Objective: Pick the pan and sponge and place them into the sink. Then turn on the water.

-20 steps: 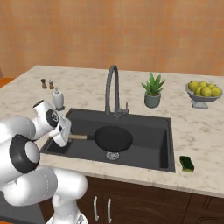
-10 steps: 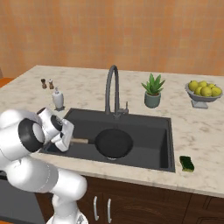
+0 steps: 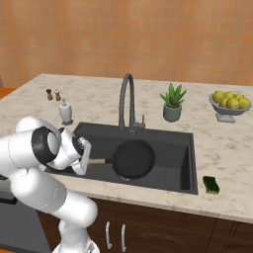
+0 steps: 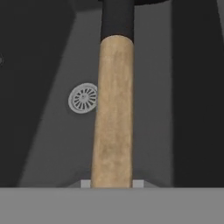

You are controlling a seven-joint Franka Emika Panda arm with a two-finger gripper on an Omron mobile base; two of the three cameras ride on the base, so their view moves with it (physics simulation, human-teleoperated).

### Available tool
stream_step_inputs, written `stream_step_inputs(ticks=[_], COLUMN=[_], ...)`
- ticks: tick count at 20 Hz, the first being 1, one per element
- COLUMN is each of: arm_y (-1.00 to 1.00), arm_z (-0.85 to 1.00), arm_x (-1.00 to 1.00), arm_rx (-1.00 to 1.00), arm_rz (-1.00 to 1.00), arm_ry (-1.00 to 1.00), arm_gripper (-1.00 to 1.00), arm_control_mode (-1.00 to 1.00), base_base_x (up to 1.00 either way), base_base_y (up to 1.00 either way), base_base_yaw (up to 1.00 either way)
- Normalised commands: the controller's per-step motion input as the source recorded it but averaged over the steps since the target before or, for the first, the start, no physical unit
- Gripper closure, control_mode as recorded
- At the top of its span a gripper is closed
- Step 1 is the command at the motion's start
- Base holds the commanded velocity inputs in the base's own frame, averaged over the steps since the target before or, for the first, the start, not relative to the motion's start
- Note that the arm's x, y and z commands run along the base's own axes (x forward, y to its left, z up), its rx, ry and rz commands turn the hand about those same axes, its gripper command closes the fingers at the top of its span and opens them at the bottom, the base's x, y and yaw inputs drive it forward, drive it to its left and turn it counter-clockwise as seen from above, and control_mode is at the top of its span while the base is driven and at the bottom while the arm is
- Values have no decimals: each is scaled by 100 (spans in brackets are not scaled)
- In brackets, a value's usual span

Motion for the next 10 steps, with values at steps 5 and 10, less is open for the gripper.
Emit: stream_step_inputs(ticks=[5, 10], arm_y=[-16, -11], arm_z=[0, -13], arm_x=[41, 52], arm_rx=[21, 21], arm_rz=[0, 0], arm_ry=[2, 12], arm_gripper=[100, 100], arm_control_mode=[-100, -100], base_base_x=[0, 0], base_base_y=[0, 0], base_base_yaw=[0, 0])
